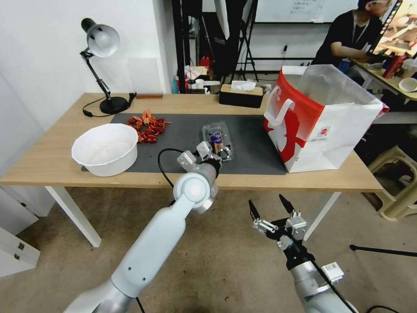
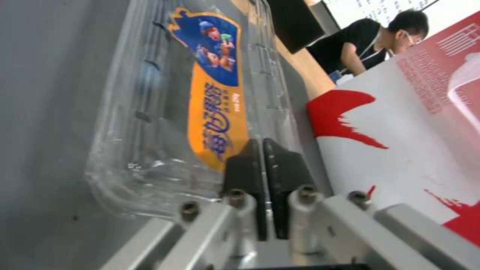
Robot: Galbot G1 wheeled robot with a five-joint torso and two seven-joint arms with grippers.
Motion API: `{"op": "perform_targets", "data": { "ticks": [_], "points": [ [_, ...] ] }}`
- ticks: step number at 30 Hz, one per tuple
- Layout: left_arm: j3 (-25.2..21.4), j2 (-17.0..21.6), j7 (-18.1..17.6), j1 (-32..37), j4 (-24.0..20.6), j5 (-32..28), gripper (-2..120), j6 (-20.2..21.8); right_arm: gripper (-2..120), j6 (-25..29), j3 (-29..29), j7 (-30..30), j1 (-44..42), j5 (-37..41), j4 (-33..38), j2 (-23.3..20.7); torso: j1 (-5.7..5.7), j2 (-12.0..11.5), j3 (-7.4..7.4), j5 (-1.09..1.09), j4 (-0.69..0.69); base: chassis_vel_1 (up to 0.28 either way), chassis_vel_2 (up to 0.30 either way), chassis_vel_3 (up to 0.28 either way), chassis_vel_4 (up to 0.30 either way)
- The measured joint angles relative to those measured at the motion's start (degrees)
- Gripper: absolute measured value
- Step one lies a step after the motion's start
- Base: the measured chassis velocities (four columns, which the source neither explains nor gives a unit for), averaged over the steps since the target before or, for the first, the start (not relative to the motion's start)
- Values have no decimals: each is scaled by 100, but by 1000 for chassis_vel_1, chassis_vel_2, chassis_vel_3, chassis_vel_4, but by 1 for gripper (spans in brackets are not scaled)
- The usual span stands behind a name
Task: Close the takeout container lid, then place the container into the takeout bag.
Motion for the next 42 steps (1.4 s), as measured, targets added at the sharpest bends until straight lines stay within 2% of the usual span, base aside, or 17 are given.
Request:
{"op": "perform_targets", "data": {
  "ticks": [1, 3, 4, 7, 8, 10, 12, 13, 16, 20, 22, 23, 26, 34, 38, 40, 42],
  "points": [
    [0, 0, 0, 0, 0, 0, 0, 0, 100, 0, 0, 0, 0, 0, 0, 0, 0, 0, 0, 0, 0, 0, 0, 0, 0],
    [12, 8, -16, 0, 0, 24, 0, 10, 100, -230, 33, -3, 265, 853, 110, -97, 0, 0, 0, 0, -1, 0, 0, 0, 0],
    [12, 8, -16, 0, 0, 24, 0, 10, 100, -230, 33, -3, 265, 853, 110, -97, 0, 0, 0, 0, -1, 0, 0, 0, 0],
    [12, 9, -16, 6, 12, 40, 0, 10, 100, -681, 61, 204, 767, 2451, 268, -258, 0, 0, 0, -1, -1, 0, 0, 0, 0],
    [12, 9, -16, 6, 12, 40, 0, 10, 100, -681, 61, 204, 767, 2451, 268, -258, 0, 0, 0, -1, -1, 0, 0, 0, 0],
    [12, 3, -16, 9, 27, 49, 0, 1, 100, -960, 51, 371, 1167, 3295, 257, -352, 0, 0, 0, 0, 0, 0, 0, 0, 0],
    [7, -2, -10, 9, 32, 50, 0, -13, 100, -1232, -29, 605, 1679, 4029, 84, -442, 0, 0, 0, 0, -1, 0, 0, 0, 0],
    [7, -2, -10, 9, 32, 50, 0, -13, 100, -1232, -29, 605, 1679, 4029, 84, -442, 0, 0, 0, 0, -1, 0, 0, 0, 0],
    [1, -1, -12, 2, 32, 48, 0, -27, 100, -1700, -237, 1009, 2583, 4806, -304, -509, 0, 0, 1, 1, 0, 0, 0, 0, 0],
    [33, -17, 0, -19, 59, 45, 0, -32, 100, -2000, -373, 1322, 3182, 5137, -601, -513, 1, 0, 0, 0, 3, 0, 0, 0, 0],
    [65, -39, 16, -32, 87, 39, 0, -33, 100, -2174, -451, 1539, 3491, 5244, -796, -498, 1, 0, 0, -2, -3, 0, 0, 0, 0],
    [71, -55, 26, -34, 111, 42, 0, -39, 100, -2429, -556, 1764, 3815, 5341, -1028, -463, 0, 0, 0, 0, -2, 0, 0, 0, 0],
    [65, -74, 30, -34, 151, 45, 0, -57, 100, -2683, -782, 1995, 4267, 5391, -1405, -396, 1, 0, 0, -1, -2, 0, 0, 0, 0],
    [33, -40, 41, -27, 156, 46, 0, -101, 100, -3268, -1324, 2347, 5220, 5372, -2354, -157, 0, 0, 0, -1, 1, 0, 0, 0, 0],
    [31, -40, 41, -23, 151, 46, 0, -103, 100, -3525, -1426, 2450, 5444, 5332, -2594, -75, 0, 0, 1, -1, 0, 0, 0, 0, 0],
    [32, -51, 43, -21, 150, 46, 0, -105, 100, -3984, -1487, 2586, 5674, 5309, -2821, -7, 0, 0, 0, -1, 0, 0, 0, 0, 0],
    [31, -53, 43, -21, 151, 47, 0, -107, 100, -4068, -1502, 2594, 5715, 5307, -2859, -2, 0, 0, 0, -1, -1, 0, 0, 0, 0]
  ]
}}
